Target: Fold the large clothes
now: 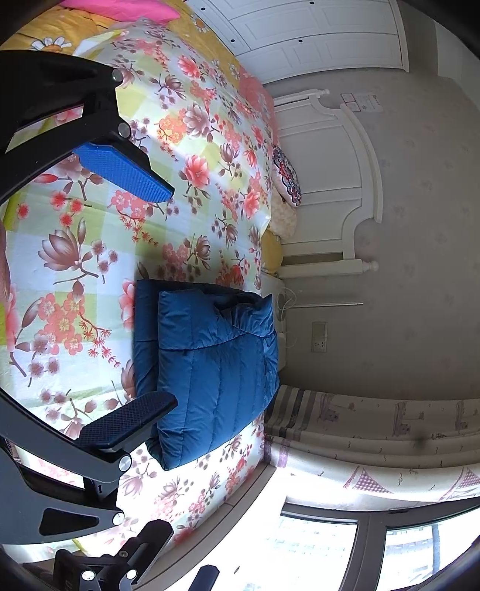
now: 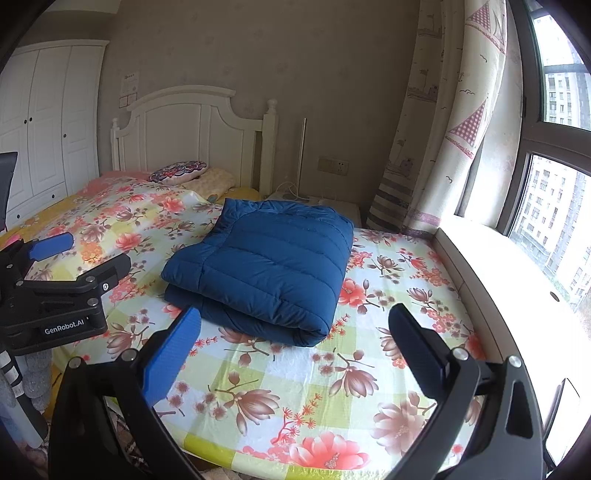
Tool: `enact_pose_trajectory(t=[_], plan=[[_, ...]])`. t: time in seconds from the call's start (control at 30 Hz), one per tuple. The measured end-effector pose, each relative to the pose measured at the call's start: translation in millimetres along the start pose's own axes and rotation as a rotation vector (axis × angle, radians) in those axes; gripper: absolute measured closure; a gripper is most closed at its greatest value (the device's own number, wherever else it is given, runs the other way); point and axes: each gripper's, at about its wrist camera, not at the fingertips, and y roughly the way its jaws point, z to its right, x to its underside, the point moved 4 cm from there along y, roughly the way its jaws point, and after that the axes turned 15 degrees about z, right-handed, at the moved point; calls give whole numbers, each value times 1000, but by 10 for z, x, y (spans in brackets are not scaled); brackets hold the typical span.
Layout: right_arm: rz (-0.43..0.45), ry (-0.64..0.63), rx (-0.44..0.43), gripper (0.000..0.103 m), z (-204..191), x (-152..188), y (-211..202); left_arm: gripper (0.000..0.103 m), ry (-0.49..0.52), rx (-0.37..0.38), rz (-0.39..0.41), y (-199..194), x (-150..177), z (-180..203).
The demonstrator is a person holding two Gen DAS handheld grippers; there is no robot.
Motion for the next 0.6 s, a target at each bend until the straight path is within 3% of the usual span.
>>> enact_pose_trajectory(t=[0.6], plan=[[1, 1, -1, 2, -47, 1, 9, 5, -2, 2, -5, -8, 20, 10]])
